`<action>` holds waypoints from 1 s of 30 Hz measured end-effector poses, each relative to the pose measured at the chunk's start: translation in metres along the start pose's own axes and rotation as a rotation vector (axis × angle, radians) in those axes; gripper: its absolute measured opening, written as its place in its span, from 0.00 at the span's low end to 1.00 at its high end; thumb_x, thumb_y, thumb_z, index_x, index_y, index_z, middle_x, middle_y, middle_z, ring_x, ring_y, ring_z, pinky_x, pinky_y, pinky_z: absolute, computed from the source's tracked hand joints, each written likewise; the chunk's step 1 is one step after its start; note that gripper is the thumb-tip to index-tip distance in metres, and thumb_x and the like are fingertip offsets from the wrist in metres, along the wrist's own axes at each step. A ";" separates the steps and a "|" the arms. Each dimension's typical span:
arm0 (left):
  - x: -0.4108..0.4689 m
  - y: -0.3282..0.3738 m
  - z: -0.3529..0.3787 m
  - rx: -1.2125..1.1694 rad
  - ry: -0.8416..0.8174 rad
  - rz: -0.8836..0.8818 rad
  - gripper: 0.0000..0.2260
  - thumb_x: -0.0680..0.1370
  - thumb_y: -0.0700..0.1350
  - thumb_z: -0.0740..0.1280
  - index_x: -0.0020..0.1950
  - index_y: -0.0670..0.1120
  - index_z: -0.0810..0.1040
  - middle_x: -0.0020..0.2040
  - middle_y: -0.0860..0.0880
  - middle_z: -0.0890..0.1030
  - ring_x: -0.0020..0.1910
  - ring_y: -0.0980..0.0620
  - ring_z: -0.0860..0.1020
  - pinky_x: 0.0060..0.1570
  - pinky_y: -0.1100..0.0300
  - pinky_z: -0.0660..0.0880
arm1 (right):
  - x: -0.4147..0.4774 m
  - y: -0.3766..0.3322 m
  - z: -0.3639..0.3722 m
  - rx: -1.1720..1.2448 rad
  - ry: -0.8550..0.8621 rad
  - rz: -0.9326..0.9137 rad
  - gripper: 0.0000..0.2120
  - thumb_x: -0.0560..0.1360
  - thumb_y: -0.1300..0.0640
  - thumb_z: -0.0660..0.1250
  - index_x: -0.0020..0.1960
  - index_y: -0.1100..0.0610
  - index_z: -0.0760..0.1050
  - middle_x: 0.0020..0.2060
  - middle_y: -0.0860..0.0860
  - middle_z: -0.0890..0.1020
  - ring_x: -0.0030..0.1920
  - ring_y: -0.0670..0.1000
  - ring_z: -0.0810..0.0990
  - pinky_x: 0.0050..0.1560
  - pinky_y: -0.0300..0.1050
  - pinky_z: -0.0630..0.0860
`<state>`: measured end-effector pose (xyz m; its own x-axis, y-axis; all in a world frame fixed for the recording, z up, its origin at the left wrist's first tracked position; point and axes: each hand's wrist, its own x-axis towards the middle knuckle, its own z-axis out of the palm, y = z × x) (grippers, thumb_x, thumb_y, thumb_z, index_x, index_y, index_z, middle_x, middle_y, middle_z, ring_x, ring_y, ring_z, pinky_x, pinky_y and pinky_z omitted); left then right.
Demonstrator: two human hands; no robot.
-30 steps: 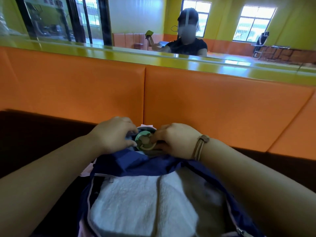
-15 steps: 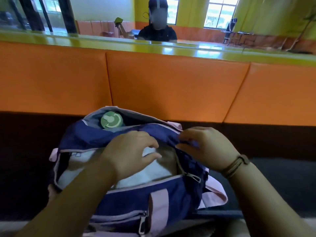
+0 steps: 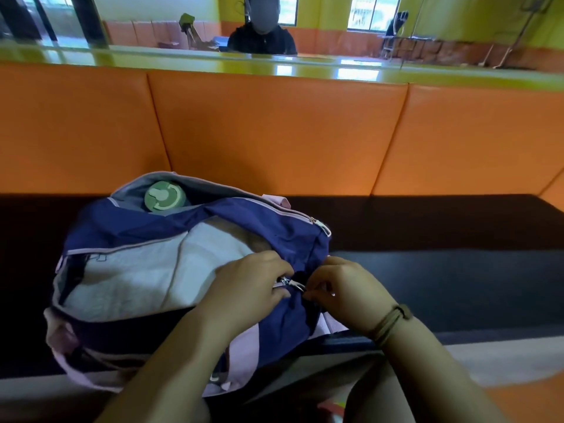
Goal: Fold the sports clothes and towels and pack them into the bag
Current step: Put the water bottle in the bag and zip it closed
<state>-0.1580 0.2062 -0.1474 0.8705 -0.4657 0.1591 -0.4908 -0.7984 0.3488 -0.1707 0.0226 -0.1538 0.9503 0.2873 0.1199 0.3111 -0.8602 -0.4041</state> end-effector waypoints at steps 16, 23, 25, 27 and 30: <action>0.005 0.018 -0.011 -0.050 0.133 0.132 0.04 0.76 0.48 0.65 0.45 0.51 0.80 0.40 0.57 0.71 0.38 0.57 0.70 0.36 0.61 0.67 | -0.006 -0.011 -0.036 0.659 -0.047 0.131 0.06 0.73 0.62 0.69 0.38 0.62 0.76 0.27 0.49 0.77 0.30 0.45 0.74 0.35 0.37 0.71; -0.001 0.013 -0.022 -0.267 0.246 0.005 0.05 0.75 0.47 0.68 0.40 0.49 0.81 0.37 0.54 0.79 0.39 0.56 0.75 0.38 0.65 0.70 | -0.005 -0.005 -0.028 0.204 0.074 -0.018 0.15 0.67 0.52 0.76 0.51 0.50 0.77 0.46 0.45 0.76 0.45 0.43 0.76 0.45 0.33 0.73; -0.001 0.013 -0.024 -0.285 0.230 -0.008 0.06 0.75 0.48 0.69 0.40 0.49 0.82 0.36 0.55 0.79 0.39 0.56 0.76 0.38 0.66 0.70 | -0.002 -0.011 -0.018 0.069 0.103 -0.056 0.18 0.67 0.47 0.74 0.54 0.51 0.77 0.48 0.46 0.74 0.48 0.47 0.75 0.48 0.43 0.75; -0.004 0.014 -0.025 -0.285 0.220 -0.028 0.06 0.75 0.49 0.68 0.41 0.50 0.82 0.36 0.56 0.79 0.39 0.57 0.76 0.38 0.66 0.71 | 0.000 -0.018 -0.011 -0.050 0.204 -0.102 0.13 0.68 0.46 0.71 0.50 0.51 0.79 0.46 0.48 0.76 0.47 0.52 0.76 0.41 0.49 0.75; -0.008 0.015 -0.027 -0.276 0.263 -0.063 0.06 0.76 0.48 0.67 0.42 0.49 0.82 0.38 0.56 0.79 0.41 0.59 0.76 0.41 0.65 0.71 | 0.000 -0.019 -0.008 -0.138 0.285 -0.147 0.10 0.67 0.47 0.65 0.42 0.52 0.79 0.41 0.49 0.78 0.42 0.56 0.78 0.35 0.49 0.75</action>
<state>-0.1709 0.2085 -0.1183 0.8957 -0.2766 0.3483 -0.4392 -0.6732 0.5949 -0.1763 0.0353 -0.1387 0.8545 0.2996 0.4244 0.4252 -0.8727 -0.2400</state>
